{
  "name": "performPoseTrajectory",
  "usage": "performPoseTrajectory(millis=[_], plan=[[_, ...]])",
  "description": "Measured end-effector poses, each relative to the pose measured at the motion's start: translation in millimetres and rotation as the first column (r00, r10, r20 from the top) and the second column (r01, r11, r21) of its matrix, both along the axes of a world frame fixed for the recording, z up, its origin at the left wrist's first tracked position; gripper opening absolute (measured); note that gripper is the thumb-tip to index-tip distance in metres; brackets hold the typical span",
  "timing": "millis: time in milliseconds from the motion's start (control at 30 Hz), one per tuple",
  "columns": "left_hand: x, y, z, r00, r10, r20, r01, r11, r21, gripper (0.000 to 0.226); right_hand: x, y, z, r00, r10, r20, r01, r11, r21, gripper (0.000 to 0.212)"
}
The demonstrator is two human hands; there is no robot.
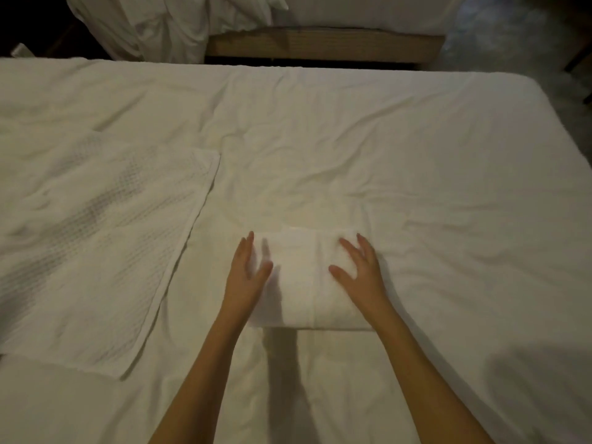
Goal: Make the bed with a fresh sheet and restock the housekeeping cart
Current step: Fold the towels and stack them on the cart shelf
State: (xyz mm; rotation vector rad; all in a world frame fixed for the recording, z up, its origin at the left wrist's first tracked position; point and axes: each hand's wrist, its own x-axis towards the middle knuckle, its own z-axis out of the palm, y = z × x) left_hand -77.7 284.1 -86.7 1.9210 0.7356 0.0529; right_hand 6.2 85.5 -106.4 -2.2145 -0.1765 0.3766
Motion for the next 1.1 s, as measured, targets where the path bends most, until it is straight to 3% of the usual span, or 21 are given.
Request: performPoseTrajectory(millis=[67,167,367,533,633,800,933,1100], plan=[[-11.3,-2.4,-20.5,0.992,-0.014,-0.125,0.024,0.997,0.076,0.058,-5.6,-2.8,-14.9,0.998,0.044,0.035,-0.041,0.995,-0.096,0.062],[-23.2,-0.4,-35.5,0.974,-0.014,-0.226,0.036,0.995,0.094,0.066,-14.7,-2.8,-20.5,1.0,0.002,0.03,0.001,0.994,-0.107,0.063],[-42.3,-14.2,-8.7,0.995,-0.07,-0.077,0.065,0.996,-0.065,0.061,-27.7,-16.3,0.6,0.991,-0.015,-0.134,0.015,1.0,0.0,0.063],[-89.7,-56.7,38.4,0.997,-0.069,0.02,0.069,0.997,-0.022,0.057,-94.1,-64.6,55.6,0.98,-0.162,-0.115,0.176,0.975,0.132,0.058],[-110.2,-93.5,74.9,0.983,-0.176,0.044,0.177,0.984,-0.014,0.058,-150.3,-117.2,87.0,0.961,-0.255,-0.11,0.27,0.95,0.157,0.059],[-128.9,-187.9,98.6,0.857,-0.512,0.05,0.514,0.856,-0.053,0.058,-242.7,-226.4,109.9,0.88,-0.462,-0.112,0.475,0.867,0.152,0.055],[-118.4,-272.7,92.3,0.735,-0.677,0.037,0.676,0.736,0.043,0.043,-285.9,-298.0,114.7,0.789,-0.606,-0.096,0.614,0.78,0.124,0.055],[-74.2,-377.2,86.1,0.577,-0.816,0.004,0.811,0.574,0.112,0.044,-301.6,-367.5,106.5,0.583,-0.81,-0.06,0.81,0.574,0.116,0.056]])
